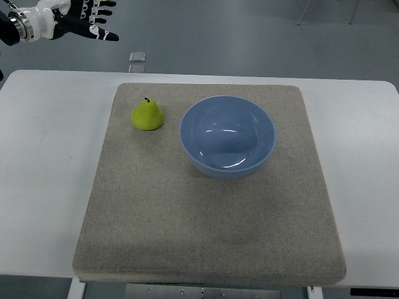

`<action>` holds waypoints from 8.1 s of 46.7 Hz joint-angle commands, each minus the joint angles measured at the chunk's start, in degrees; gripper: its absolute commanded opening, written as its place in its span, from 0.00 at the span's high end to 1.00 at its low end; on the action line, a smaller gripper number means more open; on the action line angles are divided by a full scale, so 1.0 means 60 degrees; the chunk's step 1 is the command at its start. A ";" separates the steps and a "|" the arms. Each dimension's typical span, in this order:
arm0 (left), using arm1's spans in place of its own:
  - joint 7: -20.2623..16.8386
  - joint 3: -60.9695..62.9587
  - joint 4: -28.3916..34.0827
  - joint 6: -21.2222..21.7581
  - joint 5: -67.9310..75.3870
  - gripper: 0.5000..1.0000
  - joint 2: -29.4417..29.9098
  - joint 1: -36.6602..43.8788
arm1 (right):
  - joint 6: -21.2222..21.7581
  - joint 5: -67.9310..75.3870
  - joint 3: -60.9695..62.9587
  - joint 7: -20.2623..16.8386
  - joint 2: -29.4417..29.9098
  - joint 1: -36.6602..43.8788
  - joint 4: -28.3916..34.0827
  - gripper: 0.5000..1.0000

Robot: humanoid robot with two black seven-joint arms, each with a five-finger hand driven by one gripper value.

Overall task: Place pear in bowl with left hand
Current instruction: 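Swing the left hand over the mat and lower it toward the pear, then close the left hand's fingers around the yellow-green pear, then lift the pear with the left hand and carry it over the blue bowl, then lower the pear into the bowl and open the left hand's fingers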

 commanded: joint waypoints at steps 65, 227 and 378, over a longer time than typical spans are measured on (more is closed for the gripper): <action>-0.0144 0.0191 -0.3245 0.0276 0.9064 0.02 -0.0685 -0.0673 | 0.0000 0.0000 0.0000 0.0000 0.0000 0.0000 0.0004 0.15; 0.0003 -0.0233 -0.2044 0.1448 0.9020 1.00 -0.1770 0.0353 | 0.0000 0.0000 0.0000 0.0000 0.0000 0.0000 -0.0011 0.15; 0.0003 -0.1772 -0.3758 0.1345 0.8448 0.16 -0.3513 0.0485 | 0.0000 0.0000 0.0000 0.0000 0.0000 0.0000 -0.0011 0.15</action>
